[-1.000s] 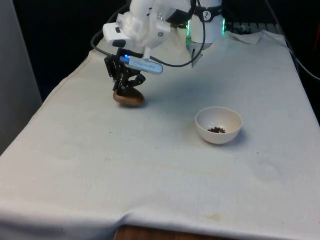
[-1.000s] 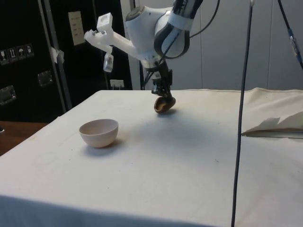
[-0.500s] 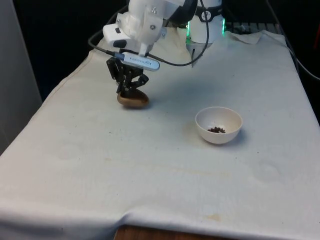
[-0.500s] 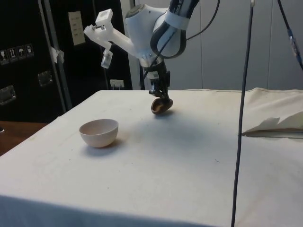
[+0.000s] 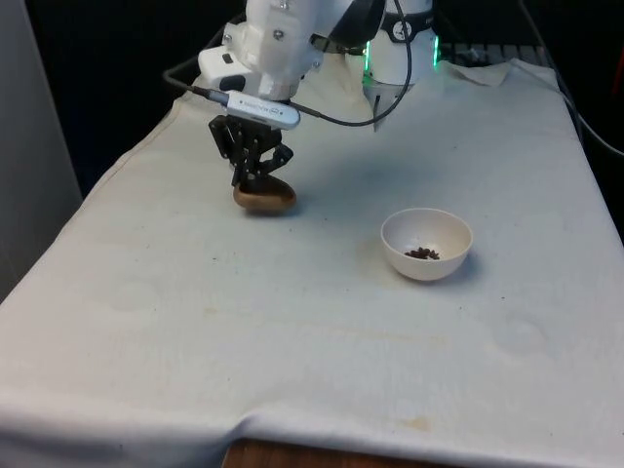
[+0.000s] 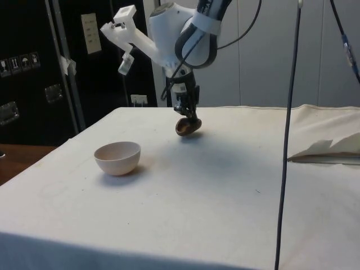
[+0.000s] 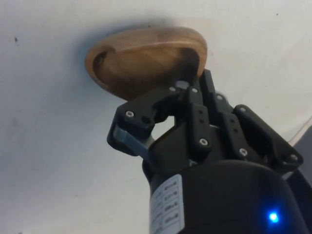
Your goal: Pour the coffee beans from the cup into the bowl.
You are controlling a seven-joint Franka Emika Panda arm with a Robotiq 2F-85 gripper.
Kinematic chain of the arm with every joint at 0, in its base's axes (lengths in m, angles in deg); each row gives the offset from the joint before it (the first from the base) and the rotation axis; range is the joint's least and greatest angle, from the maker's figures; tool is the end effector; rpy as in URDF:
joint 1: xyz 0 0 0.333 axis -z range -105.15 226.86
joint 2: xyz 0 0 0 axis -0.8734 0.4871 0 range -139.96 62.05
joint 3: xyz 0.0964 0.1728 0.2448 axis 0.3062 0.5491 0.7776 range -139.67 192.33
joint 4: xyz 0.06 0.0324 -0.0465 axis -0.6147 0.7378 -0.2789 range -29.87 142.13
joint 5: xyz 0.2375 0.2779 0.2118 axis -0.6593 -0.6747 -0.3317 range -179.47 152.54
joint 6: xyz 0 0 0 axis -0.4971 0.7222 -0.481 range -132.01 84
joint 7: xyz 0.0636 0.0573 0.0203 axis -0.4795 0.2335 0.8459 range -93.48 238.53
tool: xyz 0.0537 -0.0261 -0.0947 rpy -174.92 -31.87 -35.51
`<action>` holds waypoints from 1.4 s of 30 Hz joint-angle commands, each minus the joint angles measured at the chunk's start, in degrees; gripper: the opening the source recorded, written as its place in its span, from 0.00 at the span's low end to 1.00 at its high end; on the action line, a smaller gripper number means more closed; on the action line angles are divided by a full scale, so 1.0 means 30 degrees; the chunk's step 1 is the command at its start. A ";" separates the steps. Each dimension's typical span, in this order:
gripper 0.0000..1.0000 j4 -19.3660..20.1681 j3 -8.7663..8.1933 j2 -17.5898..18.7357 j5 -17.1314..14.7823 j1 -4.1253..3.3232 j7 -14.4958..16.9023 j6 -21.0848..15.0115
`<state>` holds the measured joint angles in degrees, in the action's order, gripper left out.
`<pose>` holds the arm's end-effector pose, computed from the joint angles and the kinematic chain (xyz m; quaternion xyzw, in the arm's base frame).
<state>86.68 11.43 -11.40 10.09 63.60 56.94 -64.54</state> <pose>0.5688 -0.1789 0.1611 0.9808 -0.0991 -0.0090 0.1680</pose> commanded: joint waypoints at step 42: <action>0.01 0.0057 -0.0057 0.0516 -0.8117 0.0306 0.7525 -0.1814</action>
<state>86.85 10.52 -9.79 -13.58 63.83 78.77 -69.93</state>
